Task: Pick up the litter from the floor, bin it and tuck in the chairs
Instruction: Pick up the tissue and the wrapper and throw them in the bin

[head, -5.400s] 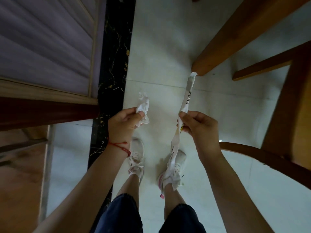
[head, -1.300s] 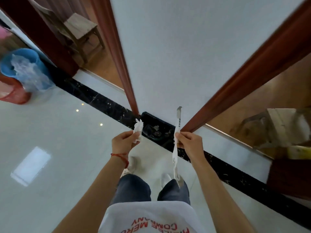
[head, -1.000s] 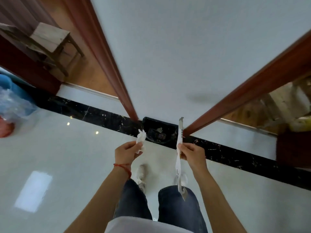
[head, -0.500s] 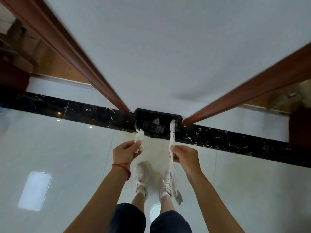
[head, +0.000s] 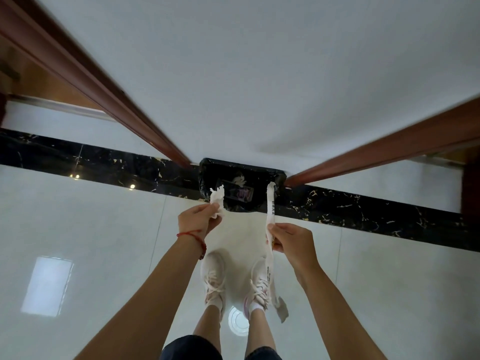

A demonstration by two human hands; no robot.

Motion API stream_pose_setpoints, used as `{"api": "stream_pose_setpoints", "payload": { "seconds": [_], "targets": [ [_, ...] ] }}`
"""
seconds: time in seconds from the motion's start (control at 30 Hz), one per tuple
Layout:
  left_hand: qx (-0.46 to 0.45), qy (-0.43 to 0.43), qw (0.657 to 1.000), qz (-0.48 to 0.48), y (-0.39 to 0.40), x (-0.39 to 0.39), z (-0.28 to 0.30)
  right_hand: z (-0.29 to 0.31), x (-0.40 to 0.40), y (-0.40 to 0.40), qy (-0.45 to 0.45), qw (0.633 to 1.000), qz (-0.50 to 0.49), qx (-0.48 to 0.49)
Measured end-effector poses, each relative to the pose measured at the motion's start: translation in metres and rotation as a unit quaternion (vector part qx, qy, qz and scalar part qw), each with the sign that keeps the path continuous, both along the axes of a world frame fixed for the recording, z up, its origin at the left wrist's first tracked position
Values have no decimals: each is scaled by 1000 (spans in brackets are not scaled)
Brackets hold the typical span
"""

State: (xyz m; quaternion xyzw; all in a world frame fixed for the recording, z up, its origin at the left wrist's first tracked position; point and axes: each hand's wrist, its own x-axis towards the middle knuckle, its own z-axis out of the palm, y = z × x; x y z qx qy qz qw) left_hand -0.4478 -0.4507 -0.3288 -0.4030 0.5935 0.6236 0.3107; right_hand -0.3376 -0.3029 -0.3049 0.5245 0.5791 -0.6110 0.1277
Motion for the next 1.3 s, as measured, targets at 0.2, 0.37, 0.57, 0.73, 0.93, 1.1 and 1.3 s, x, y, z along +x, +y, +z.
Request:
{"api": "stream_pose_setpoints", "payload": {
  "seconds": [0.2, 0.37, 0.57, 0.73, 0.93, 1.1, 1.3],
  "targets": [
    [-42, -17, 998, -40, 14, -23, -23, -11, -9, 12, -5, 1000, -6, 13],
    [-118, 27, 974, -191, 10, -23, -24, -20, -15, 16, -10, 1000, -8, 8],
    [-249, 216, 841, -428, -15, -3, -20, -37, -27, 7, -43, 995, -57, -66],
    [-279, 306, 754, -510, -32, 11, -16, -58, -45, -1, -82, 984, -83, -134],
    [-295, 329, 731, -520, -41, 11, -14, -77, -76, 0, -99, 981, -86, -146],
    [-298, 333, 733, -514, -44, 7, -13, -84, -81, 4, -100, 984, -81, -119],
    [-294, 360, 720, -515, -41, 4, 0, -63, -58, 3, -62, 995, 61, 50]
  ]
}}
